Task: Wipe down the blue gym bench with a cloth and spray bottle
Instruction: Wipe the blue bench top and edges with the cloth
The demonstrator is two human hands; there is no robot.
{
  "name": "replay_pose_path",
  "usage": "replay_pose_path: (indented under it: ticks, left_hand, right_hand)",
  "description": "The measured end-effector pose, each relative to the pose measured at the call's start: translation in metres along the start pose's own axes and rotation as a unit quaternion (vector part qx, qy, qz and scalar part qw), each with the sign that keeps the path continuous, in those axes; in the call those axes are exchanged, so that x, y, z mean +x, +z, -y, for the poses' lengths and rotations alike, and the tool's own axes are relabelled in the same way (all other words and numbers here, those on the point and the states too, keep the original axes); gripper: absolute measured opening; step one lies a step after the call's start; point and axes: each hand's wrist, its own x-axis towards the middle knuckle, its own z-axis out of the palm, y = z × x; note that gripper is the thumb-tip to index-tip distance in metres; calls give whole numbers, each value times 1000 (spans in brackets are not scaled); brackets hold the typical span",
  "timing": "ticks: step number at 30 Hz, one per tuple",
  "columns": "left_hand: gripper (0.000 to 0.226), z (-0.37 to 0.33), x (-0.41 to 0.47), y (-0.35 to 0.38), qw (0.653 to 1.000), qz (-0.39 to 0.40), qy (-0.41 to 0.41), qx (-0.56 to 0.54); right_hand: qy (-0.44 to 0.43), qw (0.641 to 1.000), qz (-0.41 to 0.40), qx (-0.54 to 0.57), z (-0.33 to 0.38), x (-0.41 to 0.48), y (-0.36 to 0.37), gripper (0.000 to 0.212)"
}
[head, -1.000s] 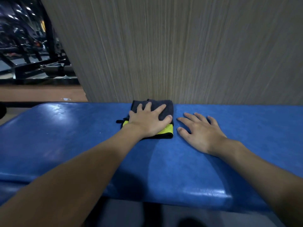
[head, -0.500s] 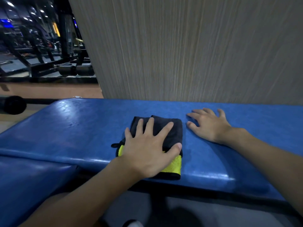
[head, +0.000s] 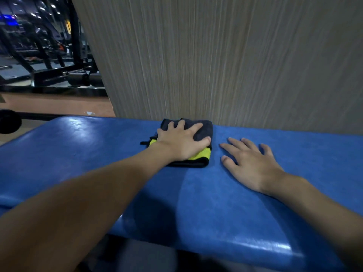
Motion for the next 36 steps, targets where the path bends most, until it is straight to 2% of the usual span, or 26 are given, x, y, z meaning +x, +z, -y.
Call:
replay_pose_path:
  ticks: [4,9,20,24,29,36]
  left_hand:
    - [74,1,26,-1,1000,-8,-7,-9]
    - [72,3,8,2,1000,0,-1,-10]
    - [73,15,-141,5,1000,-4,24,19]
    - [73,13,-169,1,1000,4,16,20]
    - [73,11,-145,-1,1000,13,18,19]
    - [76,20,-51,1,1000,9,13,16]
  right_hand:
    - [0,1000,2,0,0,1,0,57]
    - [6,1000,7,-1,0,0,0,58]
    - [12,1000,14,-1,5,-6,-6,55]
    - [14,1000,-1,-18,8,-9,-10,54]
    - [2,1000,-5,15,18,-7,-16,54]
    - [-12,1000,16,2,22,0,-3,56]
